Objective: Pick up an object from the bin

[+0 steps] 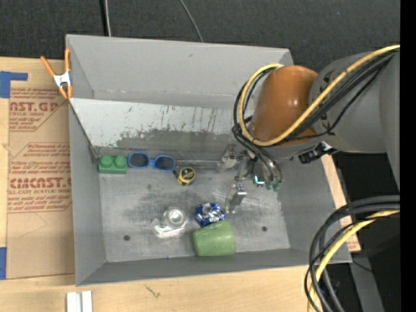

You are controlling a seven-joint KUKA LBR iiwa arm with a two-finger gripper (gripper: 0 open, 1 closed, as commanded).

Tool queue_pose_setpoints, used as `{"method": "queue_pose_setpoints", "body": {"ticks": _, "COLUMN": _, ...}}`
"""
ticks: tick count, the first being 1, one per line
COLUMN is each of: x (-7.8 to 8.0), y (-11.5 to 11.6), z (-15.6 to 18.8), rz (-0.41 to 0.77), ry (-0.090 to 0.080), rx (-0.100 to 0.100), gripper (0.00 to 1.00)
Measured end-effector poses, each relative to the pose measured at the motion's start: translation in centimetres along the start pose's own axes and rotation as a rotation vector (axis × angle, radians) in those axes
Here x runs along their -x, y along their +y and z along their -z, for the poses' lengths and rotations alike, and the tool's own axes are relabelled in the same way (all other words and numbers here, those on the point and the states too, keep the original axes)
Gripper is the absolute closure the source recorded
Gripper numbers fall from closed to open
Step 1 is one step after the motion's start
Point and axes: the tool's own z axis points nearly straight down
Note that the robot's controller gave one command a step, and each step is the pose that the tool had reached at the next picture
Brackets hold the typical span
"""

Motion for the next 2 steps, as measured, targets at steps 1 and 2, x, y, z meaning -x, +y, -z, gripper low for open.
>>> {"method": "queue_pose_setpoints", "body": {"ticks": 1, "x": 3.04, "y": -0.68, "z": -5.76, "rz": 0.277, "ry": -0.012, "rx": -0.001, "gripper": 0.00}}
{"method": "queue_pose_setpoints", "body": {"ticks": 2, "x": 3.40, "y": -0.68, "z": -5.34, "rz": 0.276, "ry": -0.025, "rx": -0.003, "gripper": 1.00}}
